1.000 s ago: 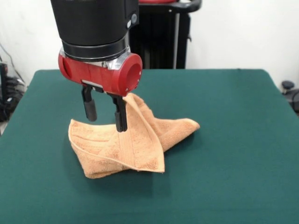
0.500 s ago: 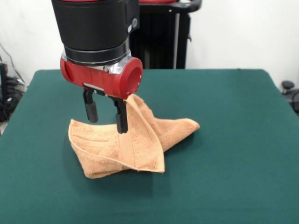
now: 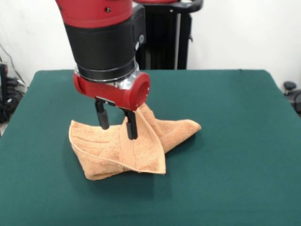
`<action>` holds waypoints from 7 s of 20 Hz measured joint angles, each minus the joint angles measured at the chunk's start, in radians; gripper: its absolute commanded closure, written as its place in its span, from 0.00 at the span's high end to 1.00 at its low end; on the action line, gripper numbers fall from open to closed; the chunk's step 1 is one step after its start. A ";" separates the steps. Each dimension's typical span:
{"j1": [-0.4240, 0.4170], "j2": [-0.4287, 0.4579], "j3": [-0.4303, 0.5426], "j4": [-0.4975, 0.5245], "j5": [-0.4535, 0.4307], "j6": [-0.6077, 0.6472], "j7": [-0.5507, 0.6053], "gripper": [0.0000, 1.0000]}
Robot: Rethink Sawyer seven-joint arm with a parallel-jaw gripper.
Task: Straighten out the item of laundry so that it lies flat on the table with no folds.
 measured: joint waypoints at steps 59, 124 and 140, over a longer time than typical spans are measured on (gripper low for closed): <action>-0.205 0.038 0.251 0.244 0.014 0.015 0.000 1.00; -0.174 -0.018 0.157 0.282 -0.202 -0.185 0.000 1.00; -0.242 -0.022 0.183 0.342 -0.179 -0.185 0.000 1.00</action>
